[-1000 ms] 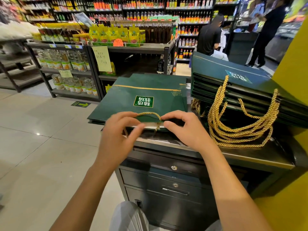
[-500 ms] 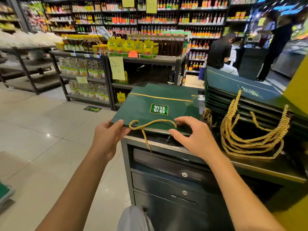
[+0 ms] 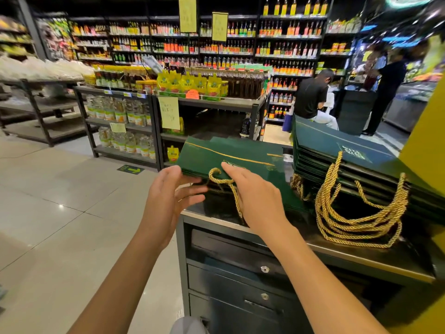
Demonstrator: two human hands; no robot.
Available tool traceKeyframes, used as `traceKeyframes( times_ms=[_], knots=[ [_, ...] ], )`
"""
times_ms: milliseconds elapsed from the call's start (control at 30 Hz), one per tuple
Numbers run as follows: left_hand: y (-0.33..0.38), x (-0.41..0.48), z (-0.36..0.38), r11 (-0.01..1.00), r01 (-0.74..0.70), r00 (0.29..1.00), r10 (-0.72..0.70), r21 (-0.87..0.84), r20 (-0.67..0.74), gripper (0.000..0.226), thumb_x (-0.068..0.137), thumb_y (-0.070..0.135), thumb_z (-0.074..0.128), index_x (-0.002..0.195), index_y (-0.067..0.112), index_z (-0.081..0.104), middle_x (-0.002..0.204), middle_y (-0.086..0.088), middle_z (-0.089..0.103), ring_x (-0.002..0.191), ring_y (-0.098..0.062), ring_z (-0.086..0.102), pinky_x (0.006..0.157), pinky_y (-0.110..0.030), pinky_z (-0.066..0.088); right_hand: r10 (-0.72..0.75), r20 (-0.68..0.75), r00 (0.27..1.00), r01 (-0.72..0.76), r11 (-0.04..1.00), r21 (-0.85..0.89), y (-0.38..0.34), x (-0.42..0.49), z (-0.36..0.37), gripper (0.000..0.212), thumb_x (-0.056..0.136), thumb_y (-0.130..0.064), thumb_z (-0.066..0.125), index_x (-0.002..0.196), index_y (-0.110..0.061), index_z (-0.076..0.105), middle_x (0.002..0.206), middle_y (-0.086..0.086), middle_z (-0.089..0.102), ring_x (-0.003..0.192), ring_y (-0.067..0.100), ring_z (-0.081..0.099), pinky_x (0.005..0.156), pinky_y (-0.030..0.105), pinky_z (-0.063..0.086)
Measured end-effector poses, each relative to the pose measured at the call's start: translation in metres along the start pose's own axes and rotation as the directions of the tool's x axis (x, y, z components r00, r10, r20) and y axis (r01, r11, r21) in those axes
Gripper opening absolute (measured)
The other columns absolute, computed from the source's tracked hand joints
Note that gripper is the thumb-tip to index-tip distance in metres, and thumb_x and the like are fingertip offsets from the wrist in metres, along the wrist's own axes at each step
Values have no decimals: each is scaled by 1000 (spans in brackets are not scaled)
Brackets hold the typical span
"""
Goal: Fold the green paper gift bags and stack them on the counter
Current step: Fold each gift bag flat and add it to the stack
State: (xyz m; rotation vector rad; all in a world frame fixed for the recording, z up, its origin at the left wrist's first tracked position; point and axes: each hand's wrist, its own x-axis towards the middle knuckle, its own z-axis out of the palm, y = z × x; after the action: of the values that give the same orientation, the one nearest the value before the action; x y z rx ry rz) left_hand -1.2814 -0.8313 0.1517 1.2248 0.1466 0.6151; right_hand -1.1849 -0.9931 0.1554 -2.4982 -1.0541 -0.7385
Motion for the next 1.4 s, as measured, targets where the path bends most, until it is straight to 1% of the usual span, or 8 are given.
traceKeyframes(
  times_ms=[167,267,367,500,600,900,1200,1400],
  knots=[
    [-10,-1,0,999,35,990,-31,-25,135,71,92,61,30,132,9,56,115,-18,71,97,-35,72,81,-39,62,87,-245,966,-21,965,261,0,1,-19,62,97,-2,55,148,-35,47,142,-10,60,127,17,59,99,46,53],
    [-18,3,3,994,106,988,-104,-9,118,64,89,58,40,129,10,58,113,-14,74,97,-32,74,82,-36,62,238,-372,897,17,823,568,2,8,-26,41,101,-3,53,137,-21,59,113,-7,71,100,4,67,93,28,54],
    [-27,4,8,982,159,983,-168,106,79,56,88,52,55,126,11,60,116,-11,73,100,-26,75,90,-38,58,457,-257,852,23,457,889,-5,5,-38,15,105,-18,55,115,-8,62,85,-1,67,76,7,60,79,33,50],
    [-35,-1,14,967,103,991,-119,234,59,28,101,31,59,128,22,59,120,2,72,103,-10,73,75,-18,57,566,178,805,-81,-193,978,-18,8,-34,35,103,-32,59,137,-37,53,132,-11,67,118,10,66,106,48,51],
    [-34,-2,11,993,110,994,-110,31,4,32,101,17,60,132,19,57,121,4,74,110,-16,71,73,-25,60,504,279,818,-115,-331,937,-26,11,-33,30,105,-20,54,132,-33,59,122,-9,73,110,15,71,100,48,55],
    [-20,11,-39,996,15,976,-35,-93,-214,36,108,10,44,140,25,51,126,5,71,106,-19,73,74,-38,64,313,340,887,-300,-170,939,2,-17,-15,35,95,6,60,128,-7,58,120,14,73,115,31,68,102,47,53],
    [-37,32,-66,967,120,959,-54,225,-279,28,107,10,48,129,25,56,124,-3,67,109,-25,67,78,-33,56,197,684,702,-712,213,669,38,-39,-19,30,87,-2,76,116,-1,65,98,24,75,76,27,69,81,40,63],
    [-43,39,-63,909,97,974,-2,406,-227,27,105,12,51,128,24,56,119,-3,67,106,-21,67,78,-30,55,265,196,944,-330,774,541,56,-26,-8,15,97,-25,66,109,-23,74,96,-10,74,90,5,67,87,28,55]
  ],
)
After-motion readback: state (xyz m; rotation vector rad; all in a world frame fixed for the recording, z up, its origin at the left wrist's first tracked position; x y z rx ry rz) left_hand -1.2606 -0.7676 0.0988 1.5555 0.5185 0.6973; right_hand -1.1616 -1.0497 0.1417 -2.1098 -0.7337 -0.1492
